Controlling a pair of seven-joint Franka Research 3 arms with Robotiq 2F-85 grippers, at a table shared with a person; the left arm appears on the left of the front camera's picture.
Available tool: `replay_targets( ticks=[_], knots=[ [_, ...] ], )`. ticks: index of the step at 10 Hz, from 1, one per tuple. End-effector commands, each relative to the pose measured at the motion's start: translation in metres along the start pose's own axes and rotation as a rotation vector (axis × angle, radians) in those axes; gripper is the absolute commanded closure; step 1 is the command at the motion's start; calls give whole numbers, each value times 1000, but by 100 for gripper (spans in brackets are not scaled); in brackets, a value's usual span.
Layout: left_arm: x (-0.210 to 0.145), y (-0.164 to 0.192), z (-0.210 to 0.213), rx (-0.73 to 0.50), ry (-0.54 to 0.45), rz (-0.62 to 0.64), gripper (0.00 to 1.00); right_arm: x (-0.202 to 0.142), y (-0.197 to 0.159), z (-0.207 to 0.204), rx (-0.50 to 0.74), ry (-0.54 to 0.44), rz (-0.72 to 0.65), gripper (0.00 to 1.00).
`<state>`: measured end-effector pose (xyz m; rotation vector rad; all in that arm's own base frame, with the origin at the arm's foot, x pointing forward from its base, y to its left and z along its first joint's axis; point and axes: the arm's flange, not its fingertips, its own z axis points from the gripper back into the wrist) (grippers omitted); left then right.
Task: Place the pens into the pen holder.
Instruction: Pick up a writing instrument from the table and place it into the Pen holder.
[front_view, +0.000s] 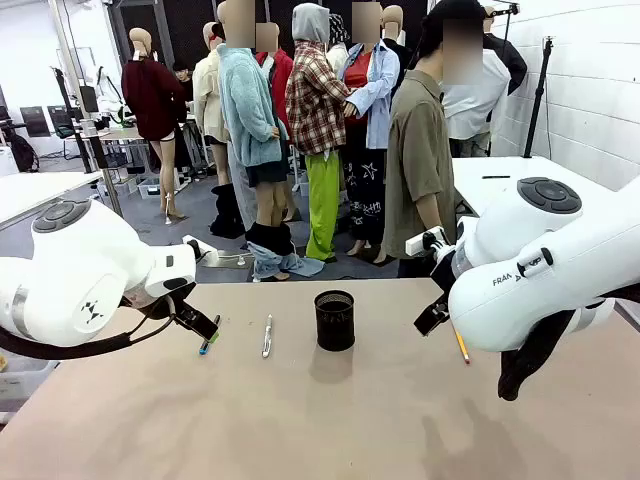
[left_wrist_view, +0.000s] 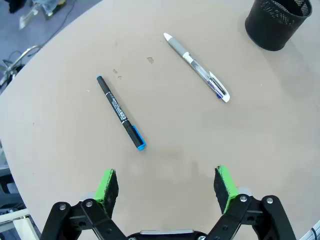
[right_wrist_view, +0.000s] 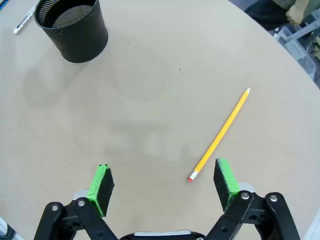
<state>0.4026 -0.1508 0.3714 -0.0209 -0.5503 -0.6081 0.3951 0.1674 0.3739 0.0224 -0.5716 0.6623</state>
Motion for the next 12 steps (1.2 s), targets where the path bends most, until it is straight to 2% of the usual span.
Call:
replay_targets(
  ticks=[1, 11, 12],
  knots=[
    [0, 0, 0, 0, 0, 0, 0, 0, 0, 0, 0, 0, 0, 0],
    [0, 0, 0, 0, 0, 0, 0, 0, 0, 0, 0, 0, 0, 0],
    [0, 0, 0, 0, 0, 0, 0, 9, -7, -7, -53, 36, -48, 0]
  ],
)
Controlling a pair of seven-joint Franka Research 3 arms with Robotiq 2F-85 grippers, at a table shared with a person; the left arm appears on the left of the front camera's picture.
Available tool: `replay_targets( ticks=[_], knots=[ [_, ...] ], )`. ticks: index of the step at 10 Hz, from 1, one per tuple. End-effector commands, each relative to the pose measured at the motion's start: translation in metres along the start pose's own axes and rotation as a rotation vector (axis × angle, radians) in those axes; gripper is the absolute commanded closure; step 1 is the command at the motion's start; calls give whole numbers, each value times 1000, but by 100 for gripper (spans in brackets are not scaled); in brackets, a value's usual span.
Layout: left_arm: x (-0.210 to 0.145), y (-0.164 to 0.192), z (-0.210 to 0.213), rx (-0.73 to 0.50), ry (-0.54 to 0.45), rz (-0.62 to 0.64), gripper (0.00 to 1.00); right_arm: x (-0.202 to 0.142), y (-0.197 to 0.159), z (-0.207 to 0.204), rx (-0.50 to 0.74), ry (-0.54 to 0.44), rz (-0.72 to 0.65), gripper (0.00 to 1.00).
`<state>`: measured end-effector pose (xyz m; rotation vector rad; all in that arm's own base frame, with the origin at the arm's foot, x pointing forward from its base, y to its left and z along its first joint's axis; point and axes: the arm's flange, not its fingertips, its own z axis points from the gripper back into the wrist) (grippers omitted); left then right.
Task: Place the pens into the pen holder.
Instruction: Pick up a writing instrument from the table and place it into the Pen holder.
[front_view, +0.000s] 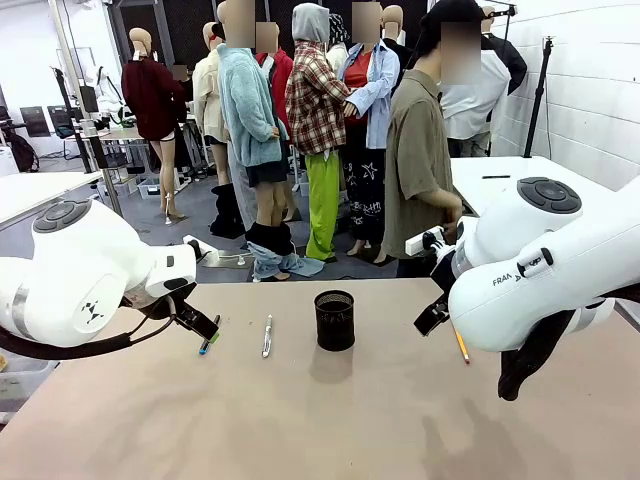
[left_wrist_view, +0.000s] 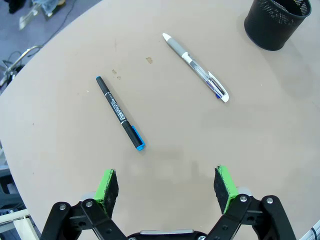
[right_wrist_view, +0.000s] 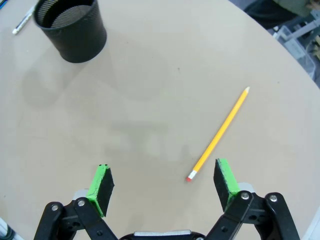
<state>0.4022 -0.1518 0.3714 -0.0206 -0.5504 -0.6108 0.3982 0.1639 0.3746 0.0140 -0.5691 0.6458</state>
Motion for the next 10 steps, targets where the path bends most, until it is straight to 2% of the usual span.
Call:
replay_targets(
  ticks=[1, 2, 4, 5, 6, 8, 9, 10],
  knots=[
    [0, 1, 0, 0, 0, 2, 0, 14, -10, -9, -82, 66, -105, 0],
    [0, 1, 0, 0, 0, 2, 0, 19, -20, -15, -78, 89, -155, 0],
    [0, 1, 0, 0, 0, 2, 0, 28, -33, -33, -40, 202, -248, 0],
    [0, 1, 0, 0, 0, 2, 0, 33, -39, -44, -83, 284, -292, 0],
    [0, 1, 0, 0, 0, 2, 0, 37, -45, -53, -50, 331, -304, 0],
    [0, 1, 0, 0, 0, 2, 0, 44, -54, -67, -73, 394, -350, 0],
    [0, 1, 0, 0, 0, 2, 0, 43, -57, -78, -40, 416, -358, 0],
    [0, 1, 0, 0, 0, 2, 0, 41, -59, -87, -69, 440, -366, 0]
  ],
)
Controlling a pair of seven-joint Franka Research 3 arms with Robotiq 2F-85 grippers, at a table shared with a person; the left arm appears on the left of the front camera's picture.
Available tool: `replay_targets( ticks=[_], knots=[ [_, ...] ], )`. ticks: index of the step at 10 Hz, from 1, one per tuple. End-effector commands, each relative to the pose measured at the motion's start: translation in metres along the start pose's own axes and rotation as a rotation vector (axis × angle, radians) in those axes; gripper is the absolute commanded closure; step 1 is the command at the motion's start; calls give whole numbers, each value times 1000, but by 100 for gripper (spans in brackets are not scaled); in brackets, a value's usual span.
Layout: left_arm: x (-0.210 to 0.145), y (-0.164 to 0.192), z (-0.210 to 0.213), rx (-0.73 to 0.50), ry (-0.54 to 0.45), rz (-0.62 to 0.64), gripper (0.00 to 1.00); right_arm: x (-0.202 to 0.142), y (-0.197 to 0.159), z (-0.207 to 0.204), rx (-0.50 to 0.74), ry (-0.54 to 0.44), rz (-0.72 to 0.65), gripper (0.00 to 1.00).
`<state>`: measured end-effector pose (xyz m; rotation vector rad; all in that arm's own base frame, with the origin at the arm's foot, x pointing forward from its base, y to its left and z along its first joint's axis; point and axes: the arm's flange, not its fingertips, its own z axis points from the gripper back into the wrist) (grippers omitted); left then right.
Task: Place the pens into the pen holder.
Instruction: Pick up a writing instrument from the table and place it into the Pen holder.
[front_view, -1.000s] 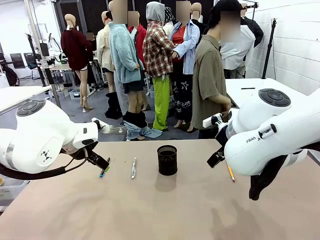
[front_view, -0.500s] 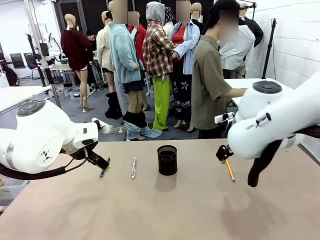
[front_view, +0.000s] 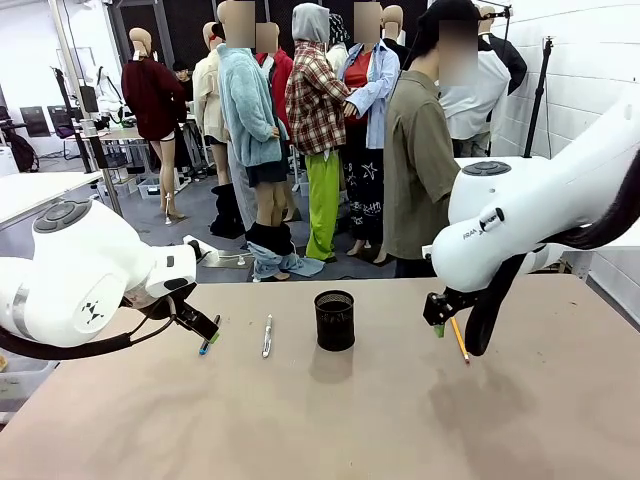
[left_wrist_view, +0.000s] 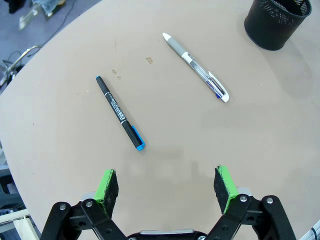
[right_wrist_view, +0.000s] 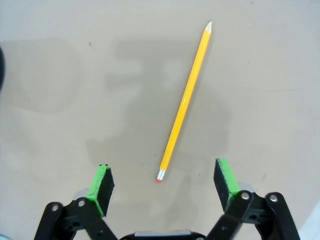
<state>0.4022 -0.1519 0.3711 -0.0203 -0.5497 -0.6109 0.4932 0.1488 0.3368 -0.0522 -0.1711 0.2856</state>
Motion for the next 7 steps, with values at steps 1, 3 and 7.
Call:
replay_targets(
  ticks=[1, 3, 7],
  knots=[
    [0, 1, 0, 0, -1, 3, 0, 15, 0, -13, -24, 21, -32, 0],
    [0, 1, 0, 0, -1, 3, 0, 22, -8, -27, -17, 42, -68, 0],
    [0, 1, 0, 0, -1, 3, 0, 32, -17, -35, -23, 71, -82, 0]
  ],
)
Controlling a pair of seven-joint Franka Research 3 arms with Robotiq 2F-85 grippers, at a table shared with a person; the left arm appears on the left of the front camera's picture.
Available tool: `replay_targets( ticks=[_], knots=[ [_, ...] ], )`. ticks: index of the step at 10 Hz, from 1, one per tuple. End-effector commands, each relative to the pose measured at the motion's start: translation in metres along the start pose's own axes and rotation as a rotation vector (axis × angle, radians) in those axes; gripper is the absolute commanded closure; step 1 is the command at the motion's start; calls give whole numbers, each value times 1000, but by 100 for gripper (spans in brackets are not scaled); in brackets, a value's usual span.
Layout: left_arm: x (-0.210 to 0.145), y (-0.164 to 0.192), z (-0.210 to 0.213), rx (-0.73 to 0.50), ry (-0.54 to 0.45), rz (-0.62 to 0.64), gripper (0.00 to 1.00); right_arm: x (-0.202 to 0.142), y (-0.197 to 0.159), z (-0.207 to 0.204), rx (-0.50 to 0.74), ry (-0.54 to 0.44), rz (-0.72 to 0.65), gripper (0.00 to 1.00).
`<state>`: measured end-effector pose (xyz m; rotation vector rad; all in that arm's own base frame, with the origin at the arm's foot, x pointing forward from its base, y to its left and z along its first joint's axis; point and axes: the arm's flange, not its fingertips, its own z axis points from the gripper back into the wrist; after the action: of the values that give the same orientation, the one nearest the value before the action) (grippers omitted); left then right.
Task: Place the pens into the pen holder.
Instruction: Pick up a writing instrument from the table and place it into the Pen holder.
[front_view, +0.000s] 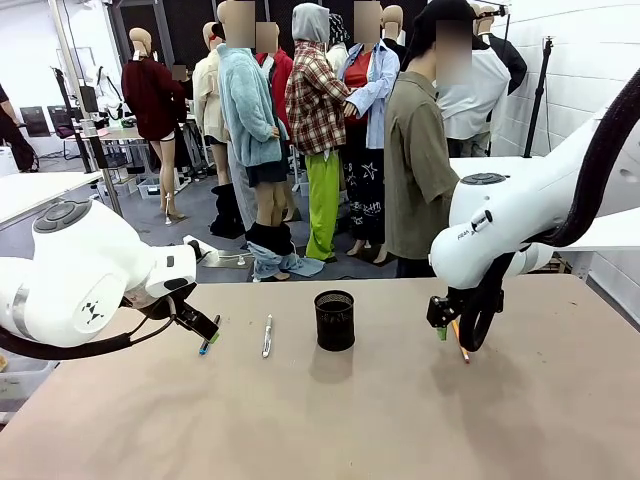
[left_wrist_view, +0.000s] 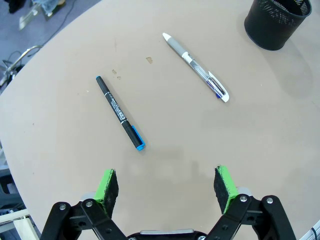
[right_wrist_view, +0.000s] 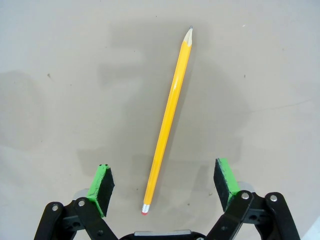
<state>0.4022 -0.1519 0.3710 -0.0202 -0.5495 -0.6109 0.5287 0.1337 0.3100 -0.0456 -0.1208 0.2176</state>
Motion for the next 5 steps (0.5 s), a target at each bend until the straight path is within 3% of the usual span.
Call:
replay_targets(
  ticks=[1, 3, 5],
  knots=[
    [0, 1, 0, 0, -1, 3, 0, 8, 5, -3, -40, 15, 0, 10],
    [0, 1, 0, 0, -1, 3, 0, 11, 3, -4, -15, 34, -16, 48],
    [0, 1, 0, 0, -1, 3, 0, 14, 1, -8, -16, 44, -29, 48]
  ],
)
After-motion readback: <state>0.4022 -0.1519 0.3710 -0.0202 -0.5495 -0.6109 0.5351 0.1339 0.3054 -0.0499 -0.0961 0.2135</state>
